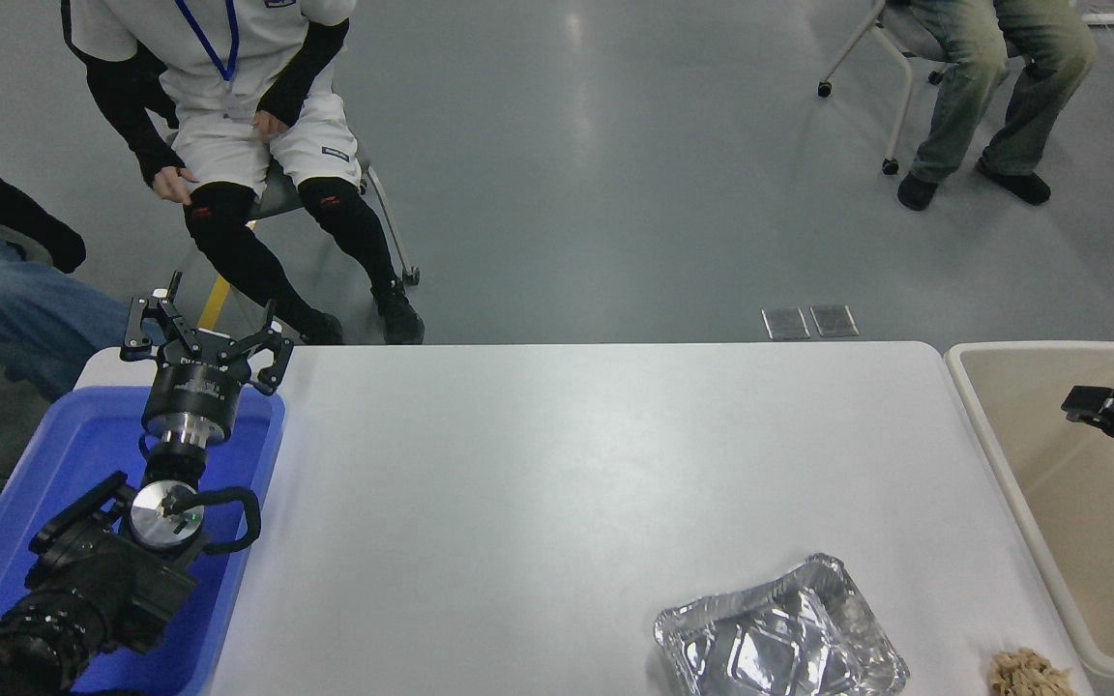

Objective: Pick up paper cup place in dustbin

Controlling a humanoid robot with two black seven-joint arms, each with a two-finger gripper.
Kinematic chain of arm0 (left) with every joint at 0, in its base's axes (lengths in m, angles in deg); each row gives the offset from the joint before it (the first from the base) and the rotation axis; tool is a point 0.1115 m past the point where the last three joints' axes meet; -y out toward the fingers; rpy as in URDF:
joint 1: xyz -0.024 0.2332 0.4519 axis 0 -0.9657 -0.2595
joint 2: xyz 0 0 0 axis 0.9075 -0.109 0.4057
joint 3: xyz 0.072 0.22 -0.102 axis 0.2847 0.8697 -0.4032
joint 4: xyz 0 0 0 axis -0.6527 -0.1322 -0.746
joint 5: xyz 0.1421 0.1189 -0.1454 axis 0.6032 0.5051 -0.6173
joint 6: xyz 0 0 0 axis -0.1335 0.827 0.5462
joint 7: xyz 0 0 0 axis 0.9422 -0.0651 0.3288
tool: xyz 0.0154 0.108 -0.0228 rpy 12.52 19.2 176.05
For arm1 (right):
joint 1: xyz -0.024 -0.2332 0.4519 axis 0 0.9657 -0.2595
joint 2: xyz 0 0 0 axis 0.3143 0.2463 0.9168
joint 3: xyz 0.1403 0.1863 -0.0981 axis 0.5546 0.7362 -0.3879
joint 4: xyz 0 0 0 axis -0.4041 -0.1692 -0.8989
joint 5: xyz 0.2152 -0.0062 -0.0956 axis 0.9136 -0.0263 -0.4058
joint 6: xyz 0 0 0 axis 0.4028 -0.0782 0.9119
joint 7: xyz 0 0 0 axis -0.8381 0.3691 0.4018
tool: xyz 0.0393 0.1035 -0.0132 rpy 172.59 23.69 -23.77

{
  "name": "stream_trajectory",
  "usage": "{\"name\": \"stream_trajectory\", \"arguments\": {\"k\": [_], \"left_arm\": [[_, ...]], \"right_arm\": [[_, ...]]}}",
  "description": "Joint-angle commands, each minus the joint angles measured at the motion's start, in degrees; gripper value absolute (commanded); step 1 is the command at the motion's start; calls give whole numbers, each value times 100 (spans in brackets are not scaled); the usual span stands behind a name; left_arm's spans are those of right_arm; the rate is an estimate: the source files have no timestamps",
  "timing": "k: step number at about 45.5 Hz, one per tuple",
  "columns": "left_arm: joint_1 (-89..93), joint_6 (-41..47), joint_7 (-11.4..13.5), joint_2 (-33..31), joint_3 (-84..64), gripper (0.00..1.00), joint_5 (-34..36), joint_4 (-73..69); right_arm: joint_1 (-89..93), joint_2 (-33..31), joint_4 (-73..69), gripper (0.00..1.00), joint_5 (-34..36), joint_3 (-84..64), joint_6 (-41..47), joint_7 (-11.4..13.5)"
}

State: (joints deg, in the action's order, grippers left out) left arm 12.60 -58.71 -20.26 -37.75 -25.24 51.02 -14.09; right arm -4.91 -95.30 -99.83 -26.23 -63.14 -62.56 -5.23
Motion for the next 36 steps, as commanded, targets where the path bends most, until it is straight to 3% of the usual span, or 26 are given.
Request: {"name": "stream_trajectory", "arguments": {"k": [1,14,19,36], "left_arm": [[0,0,-1,0,0,99,0,1],[0,0,-1,0,0,99,0,1],[0,0,-1,0,0,99,0,1],[0,0,-1,0,0,99,0,1]], "right_arm": [[-1392,245,-883,100,-14,-1121,823,4],[-2553,1326,-892,100,-172,-2133,3020,4],[-2896,1397,-892,100,-304,-2063,3741,-5],[-3898,2319,-988,100,-321,-2054,3777,4]]}}
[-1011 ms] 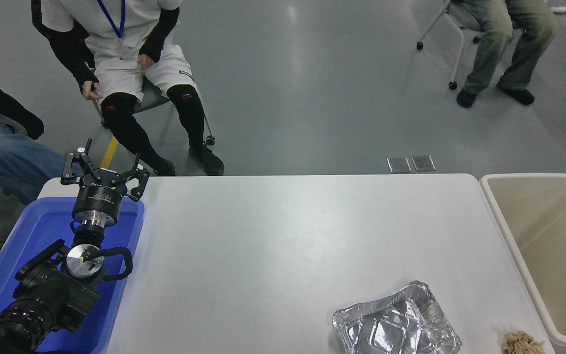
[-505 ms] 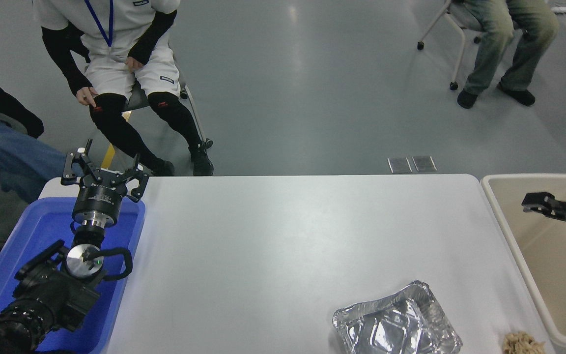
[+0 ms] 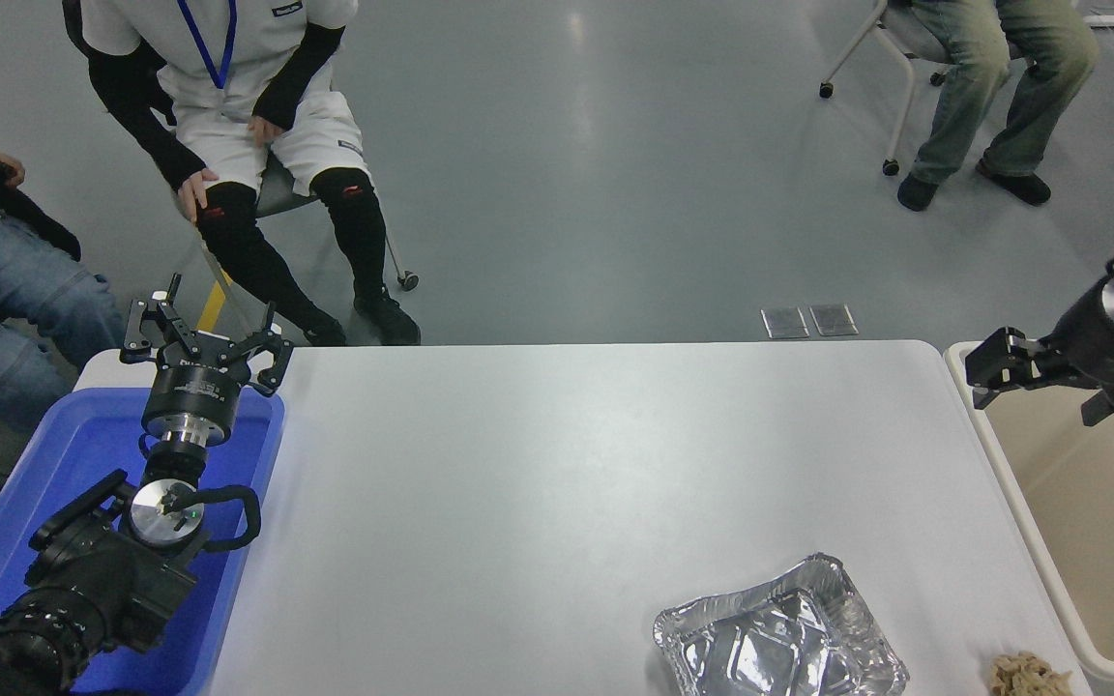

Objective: Pick up paper cup place in dustbin

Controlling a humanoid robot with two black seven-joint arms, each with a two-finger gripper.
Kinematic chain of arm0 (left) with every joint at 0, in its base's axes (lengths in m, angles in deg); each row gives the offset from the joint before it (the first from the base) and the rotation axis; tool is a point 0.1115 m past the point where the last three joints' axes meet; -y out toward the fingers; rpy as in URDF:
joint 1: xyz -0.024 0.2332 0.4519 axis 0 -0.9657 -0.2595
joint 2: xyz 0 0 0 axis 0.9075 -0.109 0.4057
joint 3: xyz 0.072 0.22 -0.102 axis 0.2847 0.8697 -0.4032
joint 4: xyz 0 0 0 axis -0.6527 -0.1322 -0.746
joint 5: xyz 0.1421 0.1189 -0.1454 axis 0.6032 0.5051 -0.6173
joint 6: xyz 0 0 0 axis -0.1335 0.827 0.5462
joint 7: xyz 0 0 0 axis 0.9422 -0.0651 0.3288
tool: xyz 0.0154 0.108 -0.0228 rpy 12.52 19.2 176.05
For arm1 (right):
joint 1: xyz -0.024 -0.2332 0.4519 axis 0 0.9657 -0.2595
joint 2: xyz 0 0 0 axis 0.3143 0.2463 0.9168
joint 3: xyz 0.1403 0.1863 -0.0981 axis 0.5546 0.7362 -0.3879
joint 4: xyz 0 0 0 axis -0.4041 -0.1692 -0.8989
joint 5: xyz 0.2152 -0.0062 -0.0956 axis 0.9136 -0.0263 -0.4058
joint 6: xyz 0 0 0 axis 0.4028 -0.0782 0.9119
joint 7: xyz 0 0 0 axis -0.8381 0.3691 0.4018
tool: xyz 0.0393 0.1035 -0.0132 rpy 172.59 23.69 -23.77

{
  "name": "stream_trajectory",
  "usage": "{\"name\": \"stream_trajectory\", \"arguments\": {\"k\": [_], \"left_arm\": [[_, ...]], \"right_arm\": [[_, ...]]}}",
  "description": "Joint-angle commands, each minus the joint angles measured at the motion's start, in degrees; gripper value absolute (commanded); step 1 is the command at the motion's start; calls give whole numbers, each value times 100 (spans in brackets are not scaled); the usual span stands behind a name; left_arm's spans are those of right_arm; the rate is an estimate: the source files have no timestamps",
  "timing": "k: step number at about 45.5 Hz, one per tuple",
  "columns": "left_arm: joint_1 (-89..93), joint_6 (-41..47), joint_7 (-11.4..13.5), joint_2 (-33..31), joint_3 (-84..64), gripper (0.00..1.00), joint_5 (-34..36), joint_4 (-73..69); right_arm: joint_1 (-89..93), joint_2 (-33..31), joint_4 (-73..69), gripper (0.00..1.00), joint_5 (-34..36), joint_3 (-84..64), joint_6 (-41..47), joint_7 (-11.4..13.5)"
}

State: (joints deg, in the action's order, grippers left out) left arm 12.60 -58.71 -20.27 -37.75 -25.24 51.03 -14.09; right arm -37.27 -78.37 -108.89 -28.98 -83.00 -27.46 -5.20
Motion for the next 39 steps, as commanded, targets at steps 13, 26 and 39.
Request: {"name": "stream_trajectory", "arguments": {"k": [13,26,39], "left_arm": [[0,0,1,0,0,99,-1,1],[0,0,1,0,0,99,-1,1],[0,0,1,0,0,99,8,1]], "right_arm": [[-864,1031,-311,100,-38,581,268,1],[-891,1180,-302,100,138,661,268,-8],[-908,1277,-294,100,85,397,268,-8]]}}
